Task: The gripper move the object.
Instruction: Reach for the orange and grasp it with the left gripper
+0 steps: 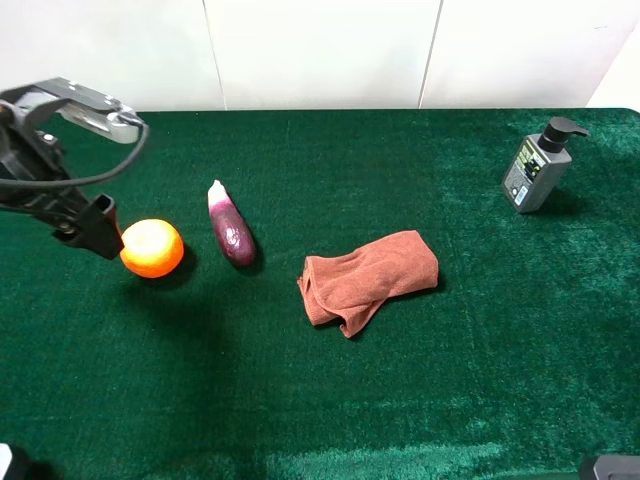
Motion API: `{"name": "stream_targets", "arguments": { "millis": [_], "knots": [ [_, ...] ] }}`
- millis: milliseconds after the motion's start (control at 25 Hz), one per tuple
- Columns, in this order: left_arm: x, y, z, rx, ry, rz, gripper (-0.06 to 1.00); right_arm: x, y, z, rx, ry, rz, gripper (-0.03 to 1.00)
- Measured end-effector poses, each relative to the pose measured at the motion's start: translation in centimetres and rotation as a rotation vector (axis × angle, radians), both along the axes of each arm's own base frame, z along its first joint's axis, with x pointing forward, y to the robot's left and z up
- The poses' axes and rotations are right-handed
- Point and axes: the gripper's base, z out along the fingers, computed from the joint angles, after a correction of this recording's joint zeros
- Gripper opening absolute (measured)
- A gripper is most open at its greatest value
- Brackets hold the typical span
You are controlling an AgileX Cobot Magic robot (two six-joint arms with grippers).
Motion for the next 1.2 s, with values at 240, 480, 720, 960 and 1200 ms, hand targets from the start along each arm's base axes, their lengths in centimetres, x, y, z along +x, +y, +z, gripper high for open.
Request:
{"name": "stream_targets", "arguments": {
  "millis": [240,480,720,960,1200],
  "knots": [
    [1.5,-0.6,-2.5,-0.001,0.003,-0.041,0.99,0.0,0.0,0.0,0.000,0.000,0.000,0.65],
    [2.3,-1.5,-4.3,0.003,-0.009,-0.086,0.99,0.0,0.0,0.0,0.000,0.000,0.000,0.65],
    [2.9,-2.1,-5.6,-0.002,-0.022,-0.114,0.99,0.0,0.0,0.0,0.000,0.000,0.000,0.65],
    [3.3,-2.3,-6.5,-0.013,-0.019,-0.120,0.99,0.0,0.0,0.0,0.000,0.000,0.000,0.65],
    [3.6,-2.7,-7.6,-0.046,-0.023,-0.138,0.99,0.0,0.0,0.0,0.000,0.000,0.000,0.65]
  ]
}}
